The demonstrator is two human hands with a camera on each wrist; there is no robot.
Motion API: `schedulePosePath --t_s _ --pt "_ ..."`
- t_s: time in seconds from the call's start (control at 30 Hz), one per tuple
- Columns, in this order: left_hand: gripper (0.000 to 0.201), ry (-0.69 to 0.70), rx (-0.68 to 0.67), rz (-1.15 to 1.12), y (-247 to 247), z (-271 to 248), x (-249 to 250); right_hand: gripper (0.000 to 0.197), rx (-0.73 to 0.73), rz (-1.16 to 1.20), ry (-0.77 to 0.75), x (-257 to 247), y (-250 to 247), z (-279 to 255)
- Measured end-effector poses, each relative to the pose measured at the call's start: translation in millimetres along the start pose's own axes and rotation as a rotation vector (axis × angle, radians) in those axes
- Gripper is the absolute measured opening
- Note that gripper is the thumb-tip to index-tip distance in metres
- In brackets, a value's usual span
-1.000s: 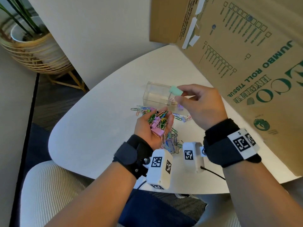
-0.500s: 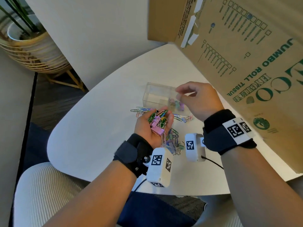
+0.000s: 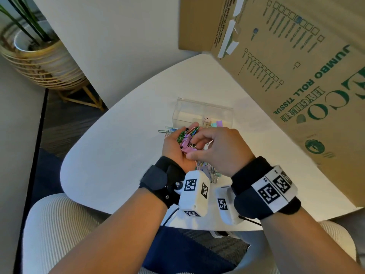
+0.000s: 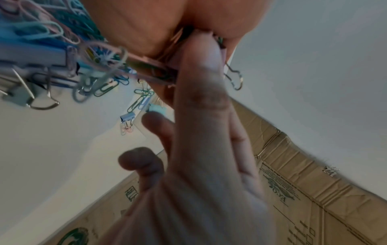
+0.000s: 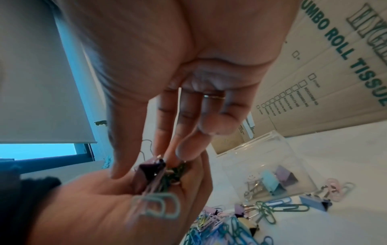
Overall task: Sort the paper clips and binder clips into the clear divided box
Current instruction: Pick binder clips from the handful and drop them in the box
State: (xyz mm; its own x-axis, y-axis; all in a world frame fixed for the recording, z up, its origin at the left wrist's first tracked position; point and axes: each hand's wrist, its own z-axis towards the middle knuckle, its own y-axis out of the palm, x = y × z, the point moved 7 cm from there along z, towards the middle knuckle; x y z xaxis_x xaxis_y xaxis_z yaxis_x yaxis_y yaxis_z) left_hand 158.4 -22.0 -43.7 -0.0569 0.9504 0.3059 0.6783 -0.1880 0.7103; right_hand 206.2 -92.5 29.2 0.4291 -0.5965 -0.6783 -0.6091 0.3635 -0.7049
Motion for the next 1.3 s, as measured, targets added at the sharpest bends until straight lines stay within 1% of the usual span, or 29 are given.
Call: schedulePosePath --t_s 0.2,0.3,0.43,0.53,0.6,0.63,0.7,0.73,0.8,0.87,0.93,1.0,1.07,1.13,1.2,1.3 --pt "0.036 0.019 0.015 0.010 -5.1 1.3 2.5 0.020 -0.009 -0.152 -0.010 -7.9 5.9 4.7" --pt "0.035 0.018 -0.014 -0.006 -8.4 1.9 2.2 0.022 0.027 -0.138 -0.031 -10.0 6.5 4.1" --pt "0.034 0.000 -0.005 -0.046 -15.9 3.5 5.0 0.016 0.103 0.080 -0.071 -16.7 1.5 0.6" --pt "0.033 0.001 -0.010 -0.065 -19.9 4.3 6.7 0.018 0.091 0.356 -0.049 -19.1 -1.9 -1.4" --pt "0.030 -0.009 0.020 -0.110 -21.1 4.8 5.6 0.019 0.067 0.518 -0.024 -17.5 -4.1 -1.4" --pt "0.030 -0.011 0.030 -0.130 -21.6 5.7 5.2 0.019 0.061 0.570 -0.017 -16.3 -5.4 -1.1" --pt "0.039 -0.007 0.001 -0.157 -19.6 7.8 4.8 0.018 0.062 0.632 -0.010 -12.9 -8.4 -0.4" --pt "0.038 0.001 -0.010 -0.153 -18.4 8.0 5.3 0.016 0.065 0.664 -0.006 -11.4 -9.7 -0.1" --pt "0.027 0.014 -0.010 -0.172 -18.0 9.0 5.7 0.013 0.075 0.748 0.008 -7.7 -13.6 0.1" --pt "0.027 0.014 -0.008 -0.207 -16.7 7.6 6.3 0.020 0.123 0.860 0.041 0.3 -20.2 2.2" --pt "0.030 0.008 -0.005 -0.223 -16.5 7.2 7.0 0.020 0.210 0.958 0.104 11.9 -30.0 5.7" --pt "0.031 -0.007 -0.008 -0.223 -17.5 7.3 6.6 0.017 0.302 0.959 0.191 27.5 -39.3 10.8" --pt "0.031 -0.018 0.001 -0.221 -19.2 8.5 5.4 0.013 0.368 0.887 0.269 43.2 -47.1 16.8" --pt "0.034 -0.016 0.011 -0.214 -21.4 10.0 3.7 0.012 0.411 0.811 0.311 54.8 -54.1 22.9" --pt "0.036 -0.015 0.022 -0.214 -24.0 11.7 2.2 0.011 0.447 0.749 0.316 58.6 -61.9 26.7" --pt "0.035 -0.021 0.024 -0.219 -24.8 12.5 1.5 0.009 0.478 0.696 0.277 57.4 -70.6 31.6"
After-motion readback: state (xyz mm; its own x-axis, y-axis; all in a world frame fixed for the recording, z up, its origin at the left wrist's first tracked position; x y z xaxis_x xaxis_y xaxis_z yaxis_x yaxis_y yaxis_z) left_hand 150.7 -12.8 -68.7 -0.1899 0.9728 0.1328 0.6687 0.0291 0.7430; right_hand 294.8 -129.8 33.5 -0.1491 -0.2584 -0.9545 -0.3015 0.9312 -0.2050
